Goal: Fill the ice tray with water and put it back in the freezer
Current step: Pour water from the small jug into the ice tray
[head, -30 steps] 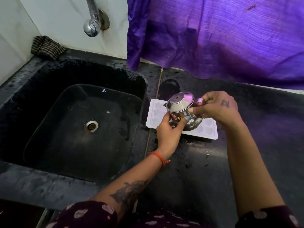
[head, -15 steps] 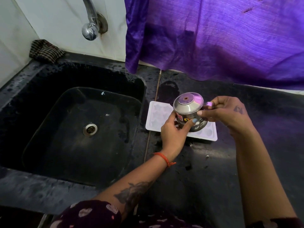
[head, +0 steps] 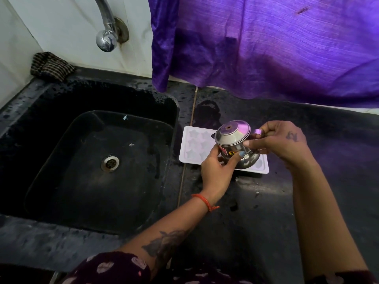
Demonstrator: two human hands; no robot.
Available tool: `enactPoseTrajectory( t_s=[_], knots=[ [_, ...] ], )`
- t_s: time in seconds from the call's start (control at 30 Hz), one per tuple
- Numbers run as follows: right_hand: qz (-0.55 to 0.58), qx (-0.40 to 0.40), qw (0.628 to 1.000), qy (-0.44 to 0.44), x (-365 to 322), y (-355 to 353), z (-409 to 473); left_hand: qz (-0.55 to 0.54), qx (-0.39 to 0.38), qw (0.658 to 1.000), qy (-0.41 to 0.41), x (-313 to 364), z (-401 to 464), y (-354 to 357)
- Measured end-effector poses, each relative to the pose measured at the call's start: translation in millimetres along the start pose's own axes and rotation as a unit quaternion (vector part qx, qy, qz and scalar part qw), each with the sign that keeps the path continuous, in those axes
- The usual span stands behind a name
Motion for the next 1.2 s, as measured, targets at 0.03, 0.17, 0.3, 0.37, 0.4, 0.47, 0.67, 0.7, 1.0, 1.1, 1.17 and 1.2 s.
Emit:
enactPoseTrajectory(
  t_s=[0.03, 0.17, 0.3, 0.37, 0.4, 0.47, 0.67, 0.7, 1.0, 1.1, 1.17, 1.2],
  knots=[
    [-0.004, 0.001, 1.0, 0.0, -0.3, -0.3, -0.1, -0.002, -0.002, 1.0, -0.002, -0.1, -0.1, 0.2],
    [-0.02, 0.008, 1.0, 0.009, -0.7, -1.7, -0.1, -0.002, -0.007, 1.0, -0.007, 0.4, -0.9, 1.5],
    [-0.024, 0.009, 1.0, 0.015, -1.3, -3.1, -2.3, 0.0, -0.011, 1.0, -0.01, 0.5, -1.4, 2.1],
    [-0.026, 0.01, 1.0, 0.014, -2.2, -3.7, -3.1, -0.002, -0.013, 1.0, -0.01, 0.5, -1.7, 2.4],
    [-0.027, 0.011, 0.999, 0.014, -2.4, -3.9, -3.4, -0.002, -0.015, 1.0, -0.01, 0.2, -1.6, 2.7],
    [-0.025, 0.013, 0.999, 0.014, -2.6, -3.9, -4.1, -0.002, -0.019, 1.0, -0.011, -0.3, -1.9, 3.2],
    [-0.022, 0.016, 0.999, 0.017, -0.1, -5.4, -4.7, 0.002, -0.027, 1.0, -0.009, 0.9, -3.1, 4.4],
    [-0.023, 0.016, 0.999, 0.018, -0.2, -5.5, -4.8, 0.002, -0.028, 1.0, -0.009, 1.0, -3.5, 4.6],
    [-0.019, 0.019, 1.0, 0.015, -0.2, -6.9, -6.8, 0.006, -0.031, 0.999, -0.012, 2.7, -4.0, 4.7],
    [0.0, 0.015, 1.0, 0.02, 3.2, -7.3, -6.3, 0.006, -0.023, 1.0, -0.006, 2.7, -3.0, 4.3],
    [0.022, 0.015, 0.999, 0.023, 6.4, -7.8, -6.4, 0.009, -0.02, 1.0, 0.0, 4.5, -2.1, 4.1],
    [0.034, 0.015, 0.999, 0.022, 8.2, -8.1, -6.8, 0.011, -0.019, 1.0, 0.004, 5.7, -1.7, 4.3]
  ],
)
Point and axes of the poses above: each hand's wrist, its own z-axis towards the middle knuckle, its own y-axis out of the palm, x = y × z, the point moved 4 cm from there along z, towards the middle knuckle, and after that the axes turned 4 degrees about -y, right-handed, at the moved point
